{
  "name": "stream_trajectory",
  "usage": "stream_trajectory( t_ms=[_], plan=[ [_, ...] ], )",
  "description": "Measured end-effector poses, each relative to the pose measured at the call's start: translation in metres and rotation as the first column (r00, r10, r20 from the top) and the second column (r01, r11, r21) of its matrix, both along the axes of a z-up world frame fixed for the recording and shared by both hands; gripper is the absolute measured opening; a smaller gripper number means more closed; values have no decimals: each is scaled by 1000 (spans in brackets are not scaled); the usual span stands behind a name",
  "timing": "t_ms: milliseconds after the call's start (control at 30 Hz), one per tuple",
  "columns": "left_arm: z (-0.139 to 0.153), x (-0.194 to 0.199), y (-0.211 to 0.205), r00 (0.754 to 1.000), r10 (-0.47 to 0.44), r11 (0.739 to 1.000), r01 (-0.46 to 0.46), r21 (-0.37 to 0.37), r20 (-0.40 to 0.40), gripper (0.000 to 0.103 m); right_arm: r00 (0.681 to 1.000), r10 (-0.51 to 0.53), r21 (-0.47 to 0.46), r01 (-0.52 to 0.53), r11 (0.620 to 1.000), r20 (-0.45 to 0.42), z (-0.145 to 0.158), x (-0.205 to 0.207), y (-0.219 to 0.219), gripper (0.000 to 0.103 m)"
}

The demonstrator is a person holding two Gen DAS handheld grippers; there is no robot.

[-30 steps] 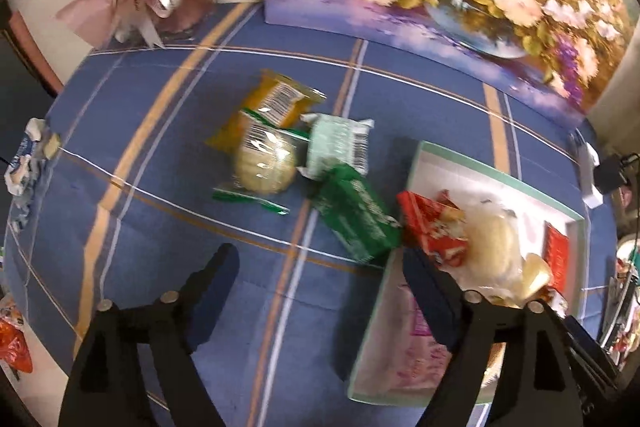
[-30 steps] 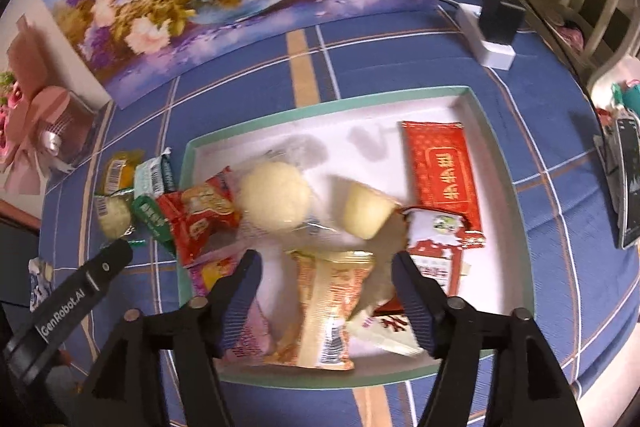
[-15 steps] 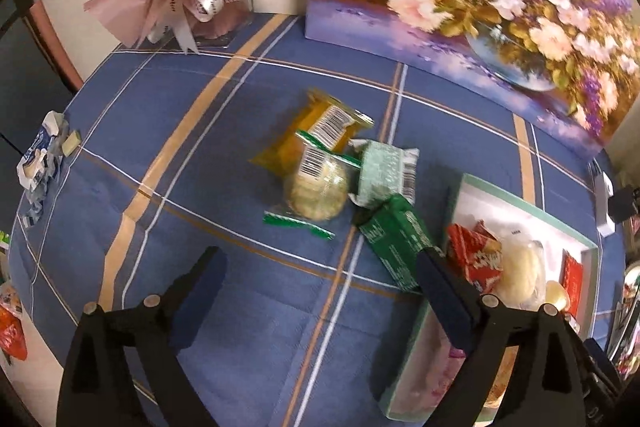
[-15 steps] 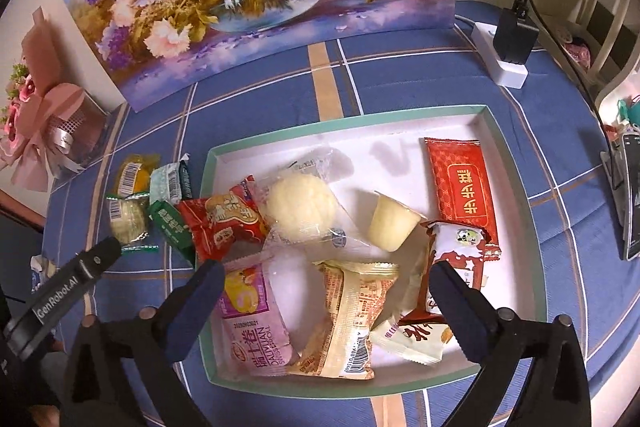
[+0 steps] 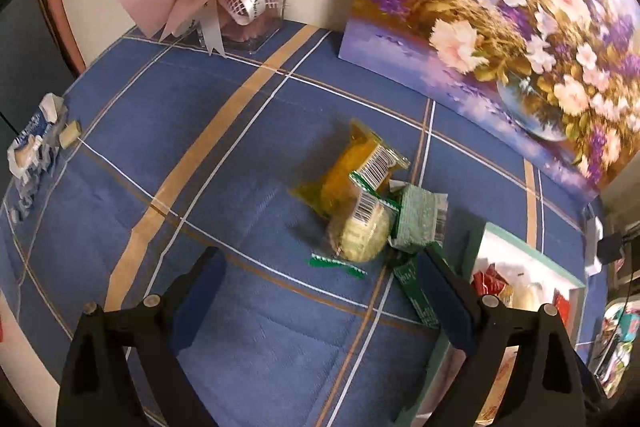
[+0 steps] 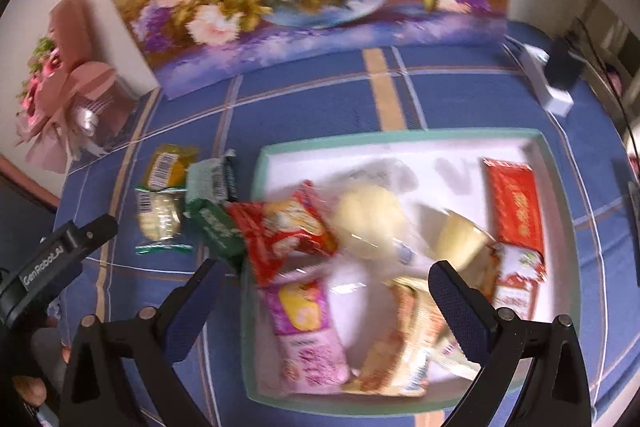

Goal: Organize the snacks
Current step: 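Move both open grippers back from the tray to the snack pile, then grasp the round biscuit packet with the left gripper while the right gripper grasps the green rectangular packet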

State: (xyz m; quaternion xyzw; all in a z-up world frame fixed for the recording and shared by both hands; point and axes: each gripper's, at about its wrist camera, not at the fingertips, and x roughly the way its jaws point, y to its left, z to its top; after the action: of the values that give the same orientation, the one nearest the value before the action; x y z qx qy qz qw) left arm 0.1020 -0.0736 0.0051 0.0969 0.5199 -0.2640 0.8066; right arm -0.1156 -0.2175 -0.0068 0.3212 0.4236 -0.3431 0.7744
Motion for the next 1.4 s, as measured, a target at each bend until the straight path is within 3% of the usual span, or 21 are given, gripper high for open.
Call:
stream_trajectory(
  t_ms=[333,633,700,767,1100,1200,1400],
  plan=[
    [-11,28,13,995,71,997,-71,-1,-64,96,986,156,-84,-151,985,59,7,59,28,99],
    [-23,46,6,992,65,998,-67,-15,-109,90,962,273,-110,-270,956,14,-7,107,47,76],
    [-26,48,2,991,58,998,-61,-21,-120,87,959,282,-105,-280,954,4,-12,113,46,65],
    [-29,50,-2,989,47,998,-52,-35,-138,87,958,288,-96,-287,953,-4,-18,118,45,61],
    [-47,47,-25,974,-38,996,18,-89,-222,80,954,300,-63,-301,952,-22,-43,132,38,58],
    [-56,46,-33,967,-54,995,33,-90,-248,68,953,299,-57,-301,952,-36,-48,133,36,55],
    [-74,44,-40,950,-73,995,47,-90,-303,56,955,292,-15,-293,956,-46,-58,130,29,54]
  ],
)
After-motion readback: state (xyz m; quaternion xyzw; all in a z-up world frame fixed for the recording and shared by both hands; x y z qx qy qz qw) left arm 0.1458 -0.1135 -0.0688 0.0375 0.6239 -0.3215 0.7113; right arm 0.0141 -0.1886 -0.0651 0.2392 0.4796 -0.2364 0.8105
